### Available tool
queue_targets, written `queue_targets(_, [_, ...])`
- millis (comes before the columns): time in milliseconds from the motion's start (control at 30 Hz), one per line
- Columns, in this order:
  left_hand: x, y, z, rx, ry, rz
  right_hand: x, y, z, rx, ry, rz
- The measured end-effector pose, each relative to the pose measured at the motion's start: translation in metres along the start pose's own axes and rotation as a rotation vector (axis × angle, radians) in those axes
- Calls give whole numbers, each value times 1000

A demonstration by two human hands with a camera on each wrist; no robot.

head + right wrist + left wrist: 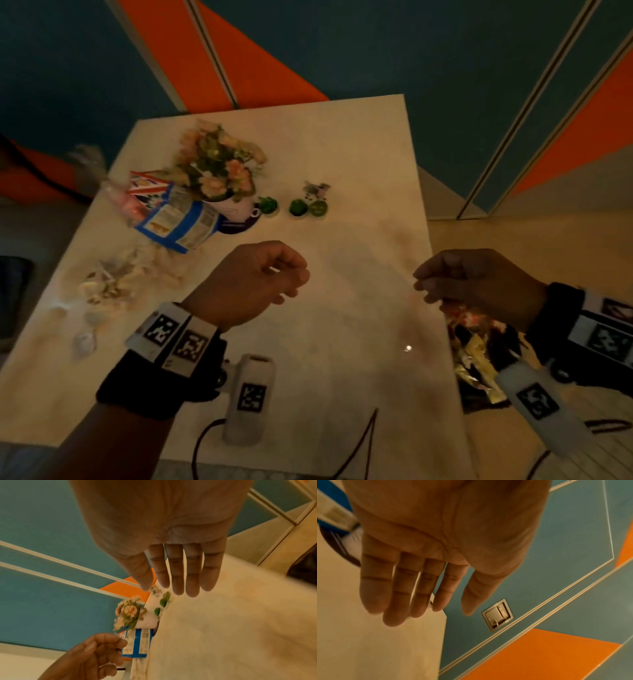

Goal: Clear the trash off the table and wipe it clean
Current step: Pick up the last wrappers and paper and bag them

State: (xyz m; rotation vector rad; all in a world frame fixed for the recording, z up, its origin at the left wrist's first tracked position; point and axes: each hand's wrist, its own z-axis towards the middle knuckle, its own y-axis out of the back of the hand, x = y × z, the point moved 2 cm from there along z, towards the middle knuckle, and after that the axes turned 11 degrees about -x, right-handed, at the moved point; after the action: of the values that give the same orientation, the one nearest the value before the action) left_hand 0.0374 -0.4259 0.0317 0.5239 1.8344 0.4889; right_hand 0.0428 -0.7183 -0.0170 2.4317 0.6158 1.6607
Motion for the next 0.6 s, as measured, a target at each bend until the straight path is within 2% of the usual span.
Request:
queue_targets(233, [71, 131, 11, -212, -1, 250, 52, -99, 6, 28, -13, 15])
queue_targets(333, [109, 178, 17, -321, 75, 310, 74, -133, 12, 41, -20, -27])
queue_targets(500, [169, 232, 31, -526, 175, 411, 110, -184, 31, 95, 44, -150])
queue_targets(600, [202, 250, 38, -600, 253, 506, 130, -221, 46, 139, 123, -236])
